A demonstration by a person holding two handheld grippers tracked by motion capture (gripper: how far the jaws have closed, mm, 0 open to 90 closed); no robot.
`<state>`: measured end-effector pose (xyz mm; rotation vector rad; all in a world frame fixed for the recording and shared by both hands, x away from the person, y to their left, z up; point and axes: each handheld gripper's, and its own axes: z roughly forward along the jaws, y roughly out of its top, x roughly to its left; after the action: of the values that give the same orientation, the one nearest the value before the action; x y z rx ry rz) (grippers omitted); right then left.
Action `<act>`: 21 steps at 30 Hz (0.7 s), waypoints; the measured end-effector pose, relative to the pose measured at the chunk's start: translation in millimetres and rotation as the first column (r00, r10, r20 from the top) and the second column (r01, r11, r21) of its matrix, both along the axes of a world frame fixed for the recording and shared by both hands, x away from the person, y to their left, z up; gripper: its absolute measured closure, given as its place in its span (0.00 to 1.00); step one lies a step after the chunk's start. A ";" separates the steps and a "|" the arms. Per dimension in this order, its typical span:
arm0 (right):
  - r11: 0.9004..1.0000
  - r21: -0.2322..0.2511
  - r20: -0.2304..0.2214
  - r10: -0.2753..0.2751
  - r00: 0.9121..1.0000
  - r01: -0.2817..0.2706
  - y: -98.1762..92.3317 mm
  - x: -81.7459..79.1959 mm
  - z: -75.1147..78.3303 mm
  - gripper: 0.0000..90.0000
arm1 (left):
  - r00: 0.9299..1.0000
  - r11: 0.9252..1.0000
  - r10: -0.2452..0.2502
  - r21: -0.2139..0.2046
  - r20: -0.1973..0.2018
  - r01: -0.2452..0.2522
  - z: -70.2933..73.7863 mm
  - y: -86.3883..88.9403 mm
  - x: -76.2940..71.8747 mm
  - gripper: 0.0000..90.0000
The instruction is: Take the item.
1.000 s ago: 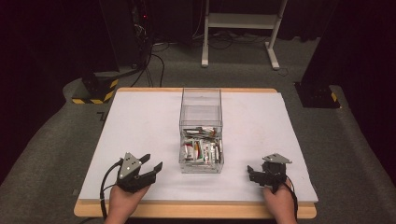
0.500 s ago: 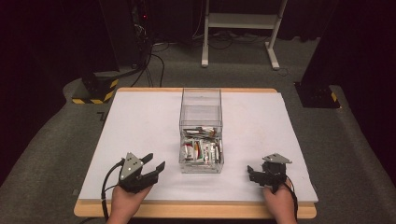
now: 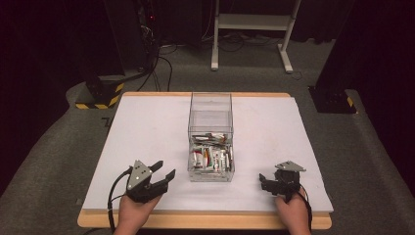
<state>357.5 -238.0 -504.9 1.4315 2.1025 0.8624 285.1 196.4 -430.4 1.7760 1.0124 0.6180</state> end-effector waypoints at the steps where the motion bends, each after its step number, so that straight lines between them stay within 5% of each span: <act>1: 1.000 0.000 0.000 0.000 1.000 0.000 0.0 0.0 0.0 0.14 | 1.000 1.000 -0.001 -0.001 0.001 0.001 0.1 -0.5 0.1 0.50; 21: 1.000 0.000 0.000 0.000 1.000 0.000 0.0 0.0 0.0 0.14 | 1.000 1.000 -0.019 -0.001 0.015 0.019 9.3 -14.1 5.4 0.50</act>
<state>357.5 -238.0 -504.9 1.4312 2.1026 0.8628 290.5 182.3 -421.0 1.7760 0.9841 0.6181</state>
